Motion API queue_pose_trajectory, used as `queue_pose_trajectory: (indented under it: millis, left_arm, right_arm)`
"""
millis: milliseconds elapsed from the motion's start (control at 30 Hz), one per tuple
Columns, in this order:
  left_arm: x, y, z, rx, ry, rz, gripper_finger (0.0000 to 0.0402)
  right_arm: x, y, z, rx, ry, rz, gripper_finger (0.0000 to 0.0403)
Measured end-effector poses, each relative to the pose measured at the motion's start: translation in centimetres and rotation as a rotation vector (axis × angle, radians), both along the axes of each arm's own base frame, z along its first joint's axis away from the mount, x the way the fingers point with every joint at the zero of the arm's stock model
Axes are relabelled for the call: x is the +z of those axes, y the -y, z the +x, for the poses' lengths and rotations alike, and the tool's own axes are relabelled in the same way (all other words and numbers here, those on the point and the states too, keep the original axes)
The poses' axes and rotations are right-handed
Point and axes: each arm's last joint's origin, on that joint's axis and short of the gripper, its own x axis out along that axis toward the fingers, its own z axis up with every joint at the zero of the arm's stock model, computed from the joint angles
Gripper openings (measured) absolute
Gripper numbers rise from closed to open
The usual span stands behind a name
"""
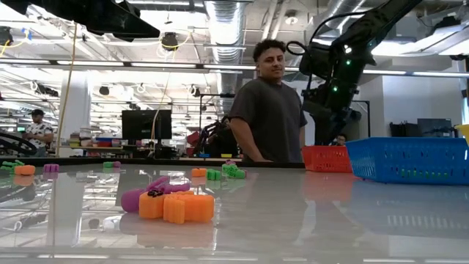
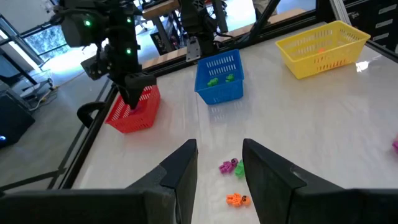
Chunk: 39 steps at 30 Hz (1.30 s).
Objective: Sort Halloween decoration
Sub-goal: Put the green skeleton toy into the blue basket
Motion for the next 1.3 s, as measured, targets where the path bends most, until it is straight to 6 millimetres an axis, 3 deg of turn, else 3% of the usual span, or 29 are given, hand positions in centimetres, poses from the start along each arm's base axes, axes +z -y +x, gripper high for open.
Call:
queue_pose_trajectory:
  millis: [167, 333, 567, 733, 867, 1067, 1300]
  left_arm:
    - [0.0, 0.0, 0.0, 0.000, -0.001, -0.003, 0.0118]
    - [-0.1, 0.0, 0.0, 0.000, -0.010, -0.001, 0.0118]
    - [-0.8, -0.1, -0.3, 0.010, -0.092, 0.013, 0.0118]
    - [-0.7, -0.4, -0.8, 0.091, -0.094, 0.003, 0.0118]
    - [-0.6, -0.6, -1.5, 0.120, -0.097, -0.022, 0.0118]
    - [-0.7, -0.6, -1.6, 0.119, -0.103, -0.035, 0.0118]
    - [-0.9, -0.6, -1.7, 0.115, -0.128, -0.041, 0.0118]
  right_arm:
    - [2.6, 0.1, 0.3, 0.013, 0.072, -0.055, 0.0209]
    - [5.7, -0.6, 2.0, 0.047, 0.201, -0.100, 0.0206]
    - [6.6, -3.1, 9.1, 0.173, 0.426, -0.060, 0.0198]
    - [5.3, -4.7, 15.8, 0.332, 0.381, -0.081, 0.0193]
    - [3.8, -4.3, 19.1, 0.370, 0.294, -0.068, 0.0186]
    - [1.4, -1.4, 20.9, 0.238, 0.210, 0.028, 0.0177]
    - [-0.3, -0.3, 20.6, 0.199, 0.128, 0.136, 0.0175]
